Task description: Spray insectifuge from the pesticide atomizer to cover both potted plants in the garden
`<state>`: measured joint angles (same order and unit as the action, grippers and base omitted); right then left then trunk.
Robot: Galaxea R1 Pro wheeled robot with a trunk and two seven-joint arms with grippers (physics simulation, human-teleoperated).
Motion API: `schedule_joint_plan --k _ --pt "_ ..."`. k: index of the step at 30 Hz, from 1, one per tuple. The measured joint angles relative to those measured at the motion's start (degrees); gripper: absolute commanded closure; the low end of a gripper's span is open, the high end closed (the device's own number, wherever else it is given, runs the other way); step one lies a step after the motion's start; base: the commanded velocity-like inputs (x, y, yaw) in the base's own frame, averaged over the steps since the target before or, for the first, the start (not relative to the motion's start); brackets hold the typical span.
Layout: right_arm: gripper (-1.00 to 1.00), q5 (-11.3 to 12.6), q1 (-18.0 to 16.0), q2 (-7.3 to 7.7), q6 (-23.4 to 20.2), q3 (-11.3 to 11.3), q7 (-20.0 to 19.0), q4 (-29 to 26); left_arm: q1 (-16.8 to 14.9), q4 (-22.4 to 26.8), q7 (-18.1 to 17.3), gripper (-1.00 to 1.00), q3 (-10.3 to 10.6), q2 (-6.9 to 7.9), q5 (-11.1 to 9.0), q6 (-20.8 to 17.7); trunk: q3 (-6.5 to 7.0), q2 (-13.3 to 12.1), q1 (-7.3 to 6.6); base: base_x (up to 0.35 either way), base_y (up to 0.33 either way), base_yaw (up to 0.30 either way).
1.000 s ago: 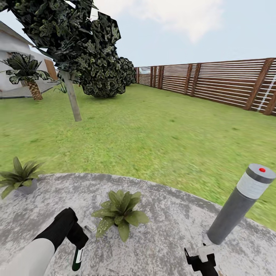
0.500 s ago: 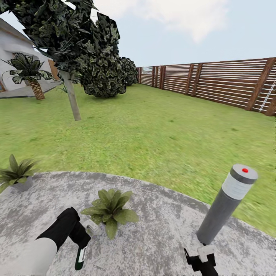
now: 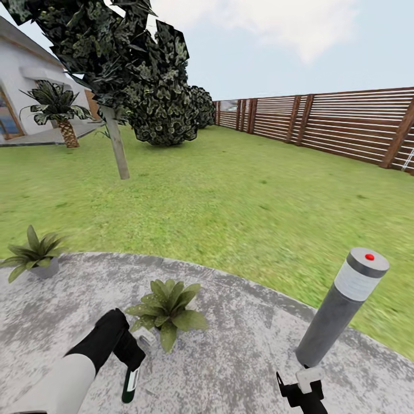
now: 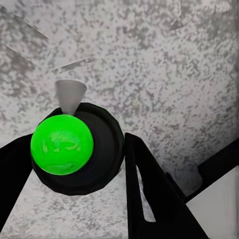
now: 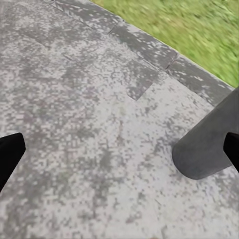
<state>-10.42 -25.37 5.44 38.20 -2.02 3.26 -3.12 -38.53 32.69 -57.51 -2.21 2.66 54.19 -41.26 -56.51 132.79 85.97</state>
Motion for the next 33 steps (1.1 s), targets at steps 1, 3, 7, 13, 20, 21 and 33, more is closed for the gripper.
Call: schedule_joint_plan --k 1,3,7,13,20,21,33 --pt "-1.0 0.01 0.0 0.0 0.0 0.0 0.0 0.0 0.16 -0.07 0.0 1.0 0.07 -0.05 0.08 -0.26 0.0 0.0 0.0 0.0 0.0 0.006" --pt "-1.0 0.01 -0.02 0.0 0.0 0.0 0.0 0.0 0.48 -0.15 0.06 1.0 0.19 -0.02 0.14 -0.47 0.0 0.0 0.0 0.0 0.0 0.003" --pt "-1.0 -0.01 -0.01 0.0 0.0 0.0 0.0 0.0 0.72 -0.64 0.43 1.0 0.36 0.09 0.27 -0.51 0.0 0.0 0.0 0.0 0.0 0.0" --pt "-1.0 -0.04 0.0 0.0 0.0 0.0 0.0 0.0 -0.66 -0.07 3.92 1.0 0.19 -1.97 -0.04 -3.3 0.0 0.0 0.0 0.0 0.0 0.0" --pt "-1.0 -0.06 0.0 0.0 0.0 0.0 0.0 0.0 -3.0 -0.04 3.92 1.0 0.65 -3.08 0.3 -5.66 0.0 0.0 0.0 0.0 0.0 0.0" --pt "-1.0 -0.06 0.0 0.0 0.0 0.0 0.0 0.0 -2.93 -0.08 3.92 1.0 0.7 -2.97 0.37 -5.65 0.0 0.0 0.0 0.0 0.0 0.0" --pt "-1.0 -0.07 -0.01 0.0 0.0 0.0 0.0 0.0 -0.16 -5.71 8.46 1.0 0.63 -1.94 0.14 -4.99 0.0 0.0 0.0 0.0 0.0 0.0"
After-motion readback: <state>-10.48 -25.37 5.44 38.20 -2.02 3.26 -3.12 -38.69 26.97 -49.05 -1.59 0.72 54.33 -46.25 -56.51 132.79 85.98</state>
